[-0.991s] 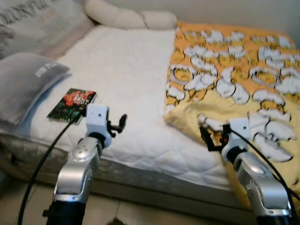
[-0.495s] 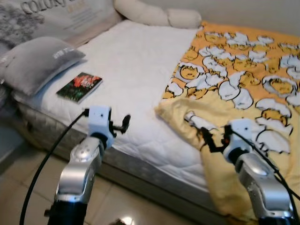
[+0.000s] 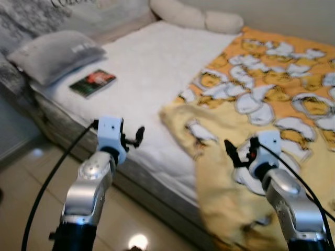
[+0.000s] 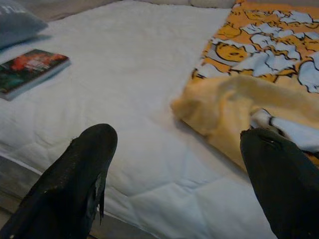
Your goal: Clean up the room
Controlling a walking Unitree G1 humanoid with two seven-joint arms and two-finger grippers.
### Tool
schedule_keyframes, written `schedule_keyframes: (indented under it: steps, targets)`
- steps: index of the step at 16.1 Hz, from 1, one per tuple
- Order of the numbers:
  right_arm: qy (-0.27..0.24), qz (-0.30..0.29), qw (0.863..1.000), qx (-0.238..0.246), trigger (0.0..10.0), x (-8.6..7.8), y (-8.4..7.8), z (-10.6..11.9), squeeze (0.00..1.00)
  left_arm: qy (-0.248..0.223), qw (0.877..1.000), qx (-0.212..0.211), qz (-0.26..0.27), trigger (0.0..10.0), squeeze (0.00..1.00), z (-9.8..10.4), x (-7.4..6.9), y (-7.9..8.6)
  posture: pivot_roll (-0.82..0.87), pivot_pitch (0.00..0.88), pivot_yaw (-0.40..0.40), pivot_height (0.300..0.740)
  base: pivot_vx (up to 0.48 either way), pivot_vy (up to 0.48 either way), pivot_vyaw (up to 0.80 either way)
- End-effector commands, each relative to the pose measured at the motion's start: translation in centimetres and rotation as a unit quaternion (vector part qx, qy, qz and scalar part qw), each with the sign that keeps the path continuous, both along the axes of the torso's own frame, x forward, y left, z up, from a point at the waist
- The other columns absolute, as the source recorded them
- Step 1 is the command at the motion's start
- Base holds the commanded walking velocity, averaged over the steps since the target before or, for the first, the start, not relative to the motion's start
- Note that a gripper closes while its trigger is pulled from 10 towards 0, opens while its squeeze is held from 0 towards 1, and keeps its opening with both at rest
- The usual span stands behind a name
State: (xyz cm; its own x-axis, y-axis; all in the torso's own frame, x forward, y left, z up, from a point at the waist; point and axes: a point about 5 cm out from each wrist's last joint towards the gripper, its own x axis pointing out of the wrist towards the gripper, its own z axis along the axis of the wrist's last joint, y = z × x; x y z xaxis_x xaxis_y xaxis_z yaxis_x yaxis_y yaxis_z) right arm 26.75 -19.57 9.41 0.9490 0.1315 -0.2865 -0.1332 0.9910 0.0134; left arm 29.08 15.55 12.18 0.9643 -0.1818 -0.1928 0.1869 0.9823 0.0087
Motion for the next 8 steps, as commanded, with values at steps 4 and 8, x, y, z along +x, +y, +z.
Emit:
schedule_keyframes:
  steps: [4,8]
  targets:
    - [0.007,-0.003,1.000,0.002,10.0,-0.17,0.07,-0.27,1.00,0.001,1.000,0.004,0.005,10.0,0.67,-0.08,-0.14,0.37,-0.01,0.000,0.011,0.740,0.000,-0.450,0.00]
    - [0.020,-0.009,1.000,0.006,10.0,-0.33,0.04,-0.64,1.00,0.007,1.000,0.000,-0.018,10.0,0.60,-0.31,-0.66,0.00,0.00,0.000,0.007,0.740,0.000,0.000,0.00]
